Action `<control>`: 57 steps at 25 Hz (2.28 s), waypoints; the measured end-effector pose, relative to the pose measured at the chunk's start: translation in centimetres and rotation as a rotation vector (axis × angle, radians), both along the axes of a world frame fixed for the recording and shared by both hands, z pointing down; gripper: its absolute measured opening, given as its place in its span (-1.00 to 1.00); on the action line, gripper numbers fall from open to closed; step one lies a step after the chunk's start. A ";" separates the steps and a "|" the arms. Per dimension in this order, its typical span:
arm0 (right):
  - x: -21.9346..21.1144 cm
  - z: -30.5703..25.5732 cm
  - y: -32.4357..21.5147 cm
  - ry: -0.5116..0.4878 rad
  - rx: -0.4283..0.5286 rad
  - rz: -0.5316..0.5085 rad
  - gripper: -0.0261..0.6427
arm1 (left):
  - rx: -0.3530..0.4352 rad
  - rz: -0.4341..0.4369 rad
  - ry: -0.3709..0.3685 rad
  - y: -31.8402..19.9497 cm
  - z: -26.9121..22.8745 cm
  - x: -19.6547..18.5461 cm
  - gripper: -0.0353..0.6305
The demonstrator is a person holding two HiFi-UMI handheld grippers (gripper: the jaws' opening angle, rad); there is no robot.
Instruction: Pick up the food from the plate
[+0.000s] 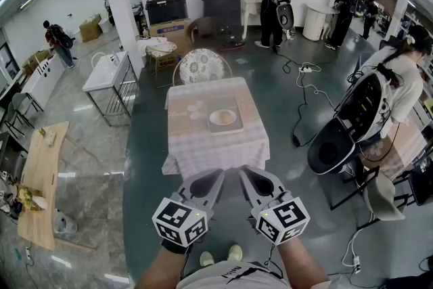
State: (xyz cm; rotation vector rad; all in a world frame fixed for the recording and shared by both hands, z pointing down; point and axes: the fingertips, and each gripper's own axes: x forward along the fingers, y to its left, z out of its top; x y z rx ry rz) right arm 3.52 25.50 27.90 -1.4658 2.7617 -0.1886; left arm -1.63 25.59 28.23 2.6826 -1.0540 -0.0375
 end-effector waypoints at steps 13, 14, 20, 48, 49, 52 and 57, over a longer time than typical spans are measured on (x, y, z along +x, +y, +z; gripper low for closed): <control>0.8 0.3 -0.4 -0.049 -0.025 -0.023 -0.88 | -0.012 -0.011 0.000 -0.4 0.4 0.9 -0.88; 0.9 0.4 -0.5 -0.056 -0.027 -0.026 -0.88 | -0.013 -0.013 0.001 -0.4 0.5 1.0 -0.88; 1.7 0.5 -0.9 -0.060 0.002 -0.026 -0.88 | -0.002 -0.031 -0.003 -0.9 0.7 1.6 -0.88; 3.4 4.8 -13.2 -0.064 -0.078 -0.021 -0.88 | -0.022 -0.095 -0.053 -13.4 4.6 2.8 -0.88; 3.1 5.1 -14.2 -0.064 -0.083 -0.015 -0.88 | -0.024 -0.090 -0.057 -14.4 5.0 2.6 -0.88; 2.2 6.0 -17.4 -0.059 -0.099 0.001 -0.88 | -0.034 -0.077 -0.065 -17.8 6.0 1.7 -0.88; 0.5 6.2 -23.3 -0.053 -0.110 0.037 -0.88 | -0.038 -0.045 -0.073 -23.8 6.6 0.1 -0.88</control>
